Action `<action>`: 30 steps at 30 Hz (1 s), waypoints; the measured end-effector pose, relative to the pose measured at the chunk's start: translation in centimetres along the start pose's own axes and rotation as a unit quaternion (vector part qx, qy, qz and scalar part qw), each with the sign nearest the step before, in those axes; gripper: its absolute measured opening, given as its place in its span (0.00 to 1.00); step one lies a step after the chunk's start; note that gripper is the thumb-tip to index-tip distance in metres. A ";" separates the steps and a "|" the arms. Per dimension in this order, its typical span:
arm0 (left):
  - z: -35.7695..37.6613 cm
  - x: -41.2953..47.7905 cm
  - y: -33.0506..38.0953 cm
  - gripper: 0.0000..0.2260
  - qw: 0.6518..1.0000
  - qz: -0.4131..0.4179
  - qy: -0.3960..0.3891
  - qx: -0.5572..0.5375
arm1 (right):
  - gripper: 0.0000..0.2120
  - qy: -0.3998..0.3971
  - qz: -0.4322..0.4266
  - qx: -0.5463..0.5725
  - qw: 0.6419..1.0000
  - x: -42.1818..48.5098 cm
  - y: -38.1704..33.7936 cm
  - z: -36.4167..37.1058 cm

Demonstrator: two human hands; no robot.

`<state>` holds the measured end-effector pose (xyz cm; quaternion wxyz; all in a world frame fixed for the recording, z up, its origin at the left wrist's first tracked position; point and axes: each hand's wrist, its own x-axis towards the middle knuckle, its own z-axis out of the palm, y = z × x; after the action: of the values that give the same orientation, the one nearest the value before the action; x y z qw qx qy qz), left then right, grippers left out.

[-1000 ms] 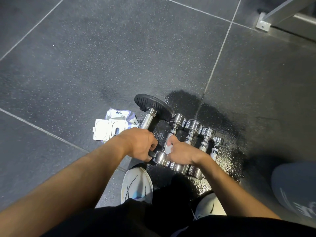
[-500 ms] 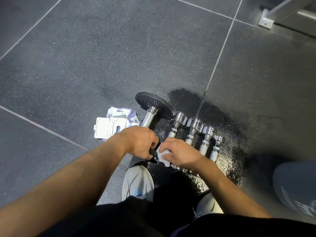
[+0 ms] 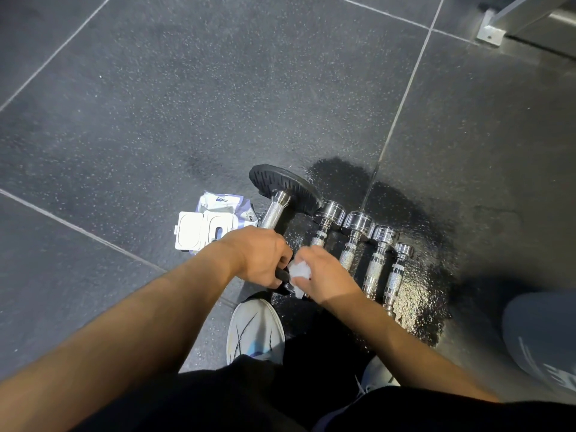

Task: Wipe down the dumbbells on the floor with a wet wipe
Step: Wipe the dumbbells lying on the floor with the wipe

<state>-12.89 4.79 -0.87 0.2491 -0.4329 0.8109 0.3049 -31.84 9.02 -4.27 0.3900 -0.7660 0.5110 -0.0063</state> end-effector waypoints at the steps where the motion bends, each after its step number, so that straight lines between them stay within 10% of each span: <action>1: 0.0 0.0 0.0 0.12 1.000 -0.001 0.001 -0.001 | 0.14 0.000 -0.008 -0.024 1.000 -0.2 -0.1 0.5; 30: -0.1 -0.4 -0.5 0.13 1.000 0.006 0.011 -0.022 | 0.27 0.024 -0.022 -0.159 0.987 2.2 -0.9 3.0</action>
<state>-12.25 4.73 -0.71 0.2287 -0.4369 0.8094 0.3189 -28.89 9.23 -6.71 0.2502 -0.8293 0.4973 0.0482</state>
